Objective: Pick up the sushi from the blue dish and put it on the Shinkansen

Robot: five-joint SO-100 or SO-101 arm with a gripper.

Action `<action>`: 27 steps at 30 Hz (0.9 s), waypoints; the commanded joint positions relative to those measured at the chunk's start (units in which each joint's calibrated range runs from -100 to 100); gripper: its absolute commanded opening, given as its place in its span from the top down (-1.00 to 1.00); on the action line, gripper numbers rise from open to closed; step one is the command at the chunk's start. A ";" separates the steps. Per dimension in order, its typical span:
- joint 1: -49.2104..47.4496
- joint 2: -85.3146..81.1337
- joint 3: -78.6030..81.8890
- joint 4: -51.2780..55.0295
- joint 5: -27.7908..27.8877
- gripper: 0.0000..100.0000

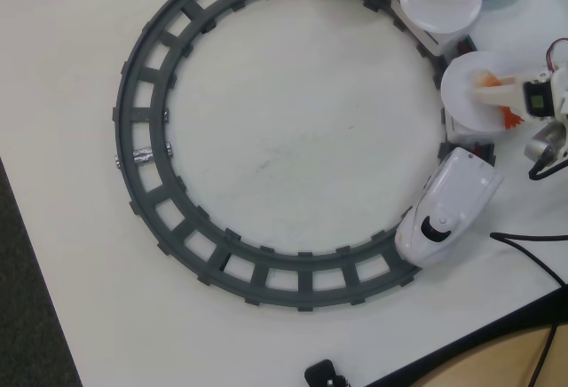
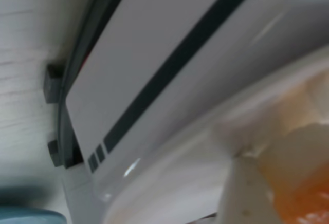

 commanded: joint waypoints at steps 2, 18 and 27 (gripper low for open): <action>-0.34 0.94 -0.36 -0.28 -0.25 0.94; -4.21 -0.15 -5.66 18.03 0.96 0.54; 10.49 -21.70 -13.38 21.03 -7.33 0.55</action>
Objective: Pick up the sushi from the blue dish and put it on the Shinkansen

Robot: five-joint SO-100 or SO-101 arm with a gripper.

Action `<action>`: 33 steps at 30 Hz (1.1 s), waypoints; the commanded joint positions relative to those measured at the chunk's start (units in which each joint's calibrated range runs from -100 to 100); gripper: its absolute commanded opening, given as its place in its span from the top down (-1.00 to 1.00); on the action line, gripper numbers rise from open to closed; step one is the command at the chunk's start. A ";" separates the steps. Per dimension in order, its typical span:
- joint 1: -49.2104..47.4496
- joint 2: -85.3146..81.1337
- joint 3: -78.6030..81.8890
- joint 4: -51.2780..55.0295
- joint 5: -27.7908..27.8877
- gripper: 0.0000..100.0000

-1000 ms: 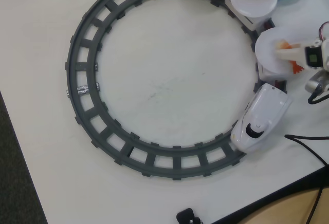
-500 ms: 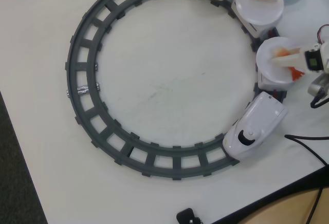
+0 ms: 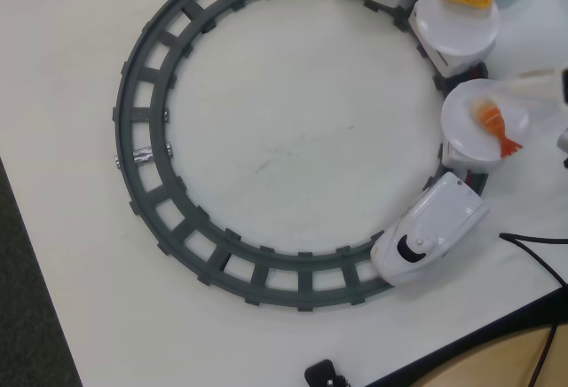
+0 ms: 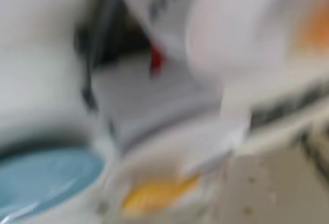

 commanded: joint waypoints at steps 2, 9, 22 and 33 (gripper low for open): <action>11.84 -11.05 -3.21 0.21 -8.44 0.55; 31.12 -14.56 3.89 -2.53 -29.89 0.55; 37.72 -30.68 31.44 0.38 -27.95 0.56; 37.54 -32.43 30.46 10.99 -24.22 0.56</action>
